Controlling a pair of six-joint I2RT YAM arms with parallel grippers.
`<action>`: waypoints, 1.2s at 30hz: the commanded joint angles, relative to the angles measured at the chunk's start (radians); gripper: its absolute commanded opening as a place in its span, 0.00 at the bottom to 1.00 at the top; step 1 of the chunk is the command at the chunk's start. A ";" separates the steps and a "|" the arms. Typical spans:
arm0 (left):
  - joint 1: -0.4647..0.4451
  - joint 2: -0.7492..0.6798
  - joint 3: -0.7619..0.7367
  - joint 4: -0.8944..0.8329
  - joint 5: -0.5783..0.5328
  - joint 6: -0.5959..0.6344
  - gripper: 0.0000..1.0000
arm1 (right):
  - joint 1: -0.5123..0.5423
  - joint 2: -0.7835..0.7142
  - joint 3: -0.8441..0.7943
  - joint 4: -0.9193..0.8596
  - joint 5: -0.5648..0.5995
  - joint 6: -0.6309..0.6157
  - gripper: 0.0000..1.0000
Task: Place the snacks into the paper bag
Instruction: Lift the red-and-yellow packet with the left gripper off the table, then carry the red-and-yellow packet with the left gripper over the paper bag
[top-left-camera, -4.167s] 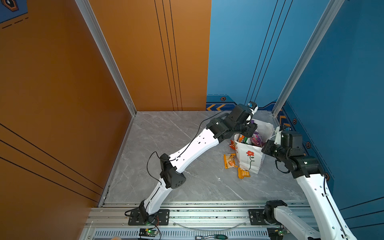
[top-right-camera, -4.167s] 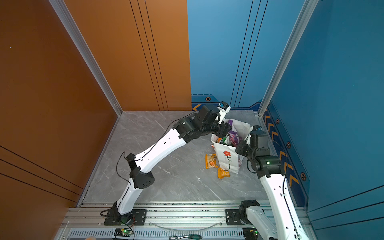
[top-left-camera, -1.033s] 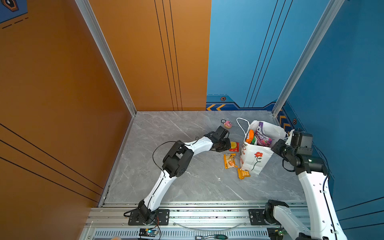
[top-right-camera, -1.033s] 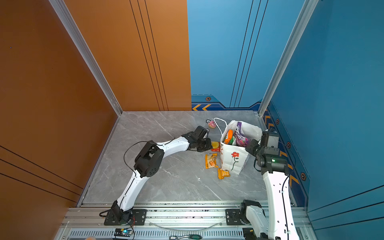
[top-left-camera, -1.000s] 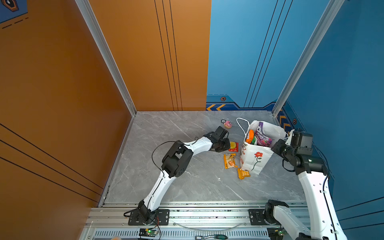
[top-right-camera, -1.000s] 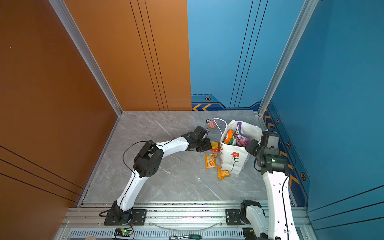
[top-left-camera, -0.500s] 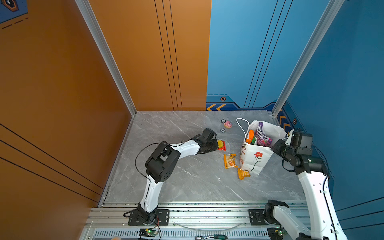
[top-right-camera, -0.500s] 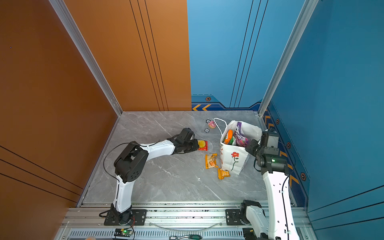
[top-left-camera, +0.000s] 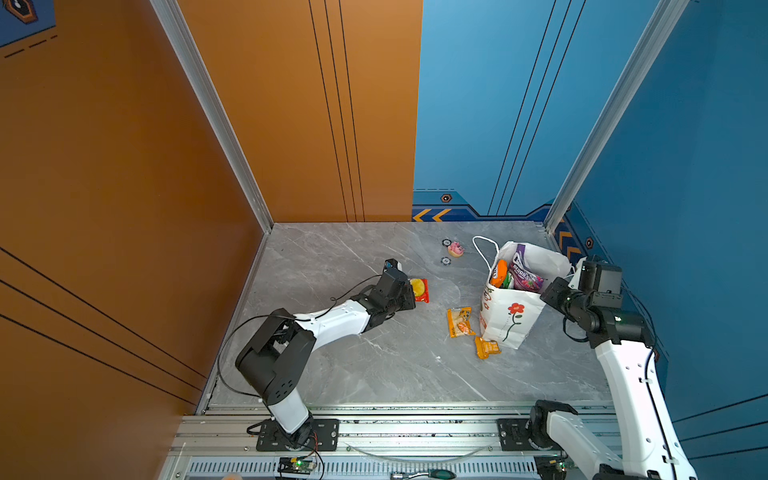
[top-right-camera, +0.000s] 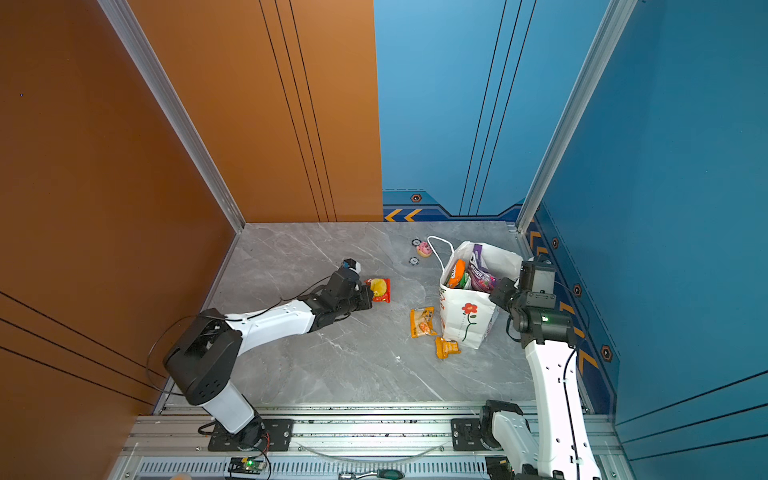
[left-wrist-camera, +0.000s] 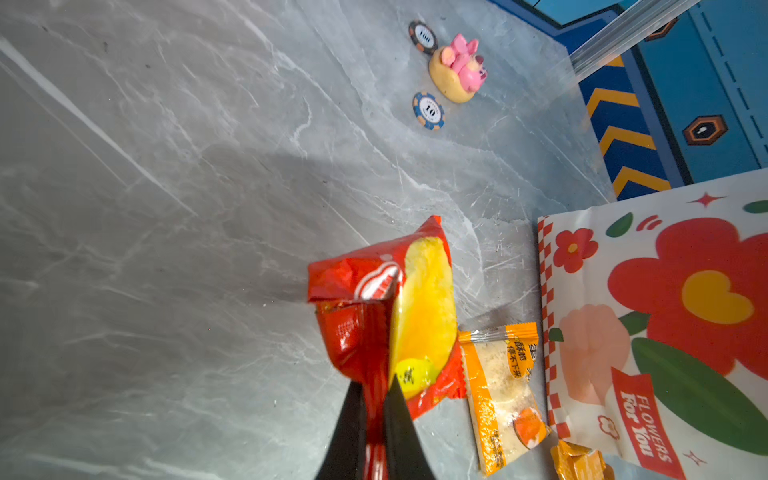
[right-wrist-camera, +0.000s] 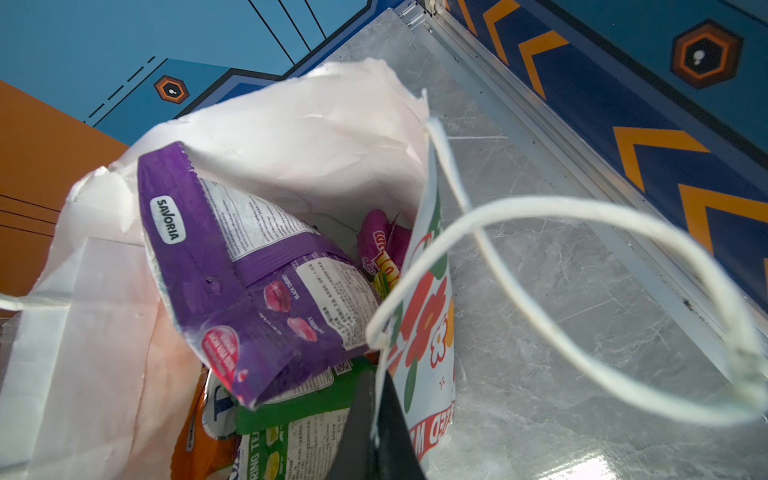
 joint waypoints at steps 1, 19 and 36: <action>-0.011 -0.065 -0.030 0.038 -0.072 0.068 0.00 | 0.008 0.003 0.022 -0.009 0.023 0.004 0.00; -0.135 -0.353 0.084 -0.178 -0.255 0.329 0.00 | 0.021 -0.008 0.007 -0.006 0.027 0.003 0.00; -0.308 -0.286 0.367 -0.197 -0.305 0.539 0.00 | 0.022 -0.020 0.004 -0.001 0.014 0.004 0.00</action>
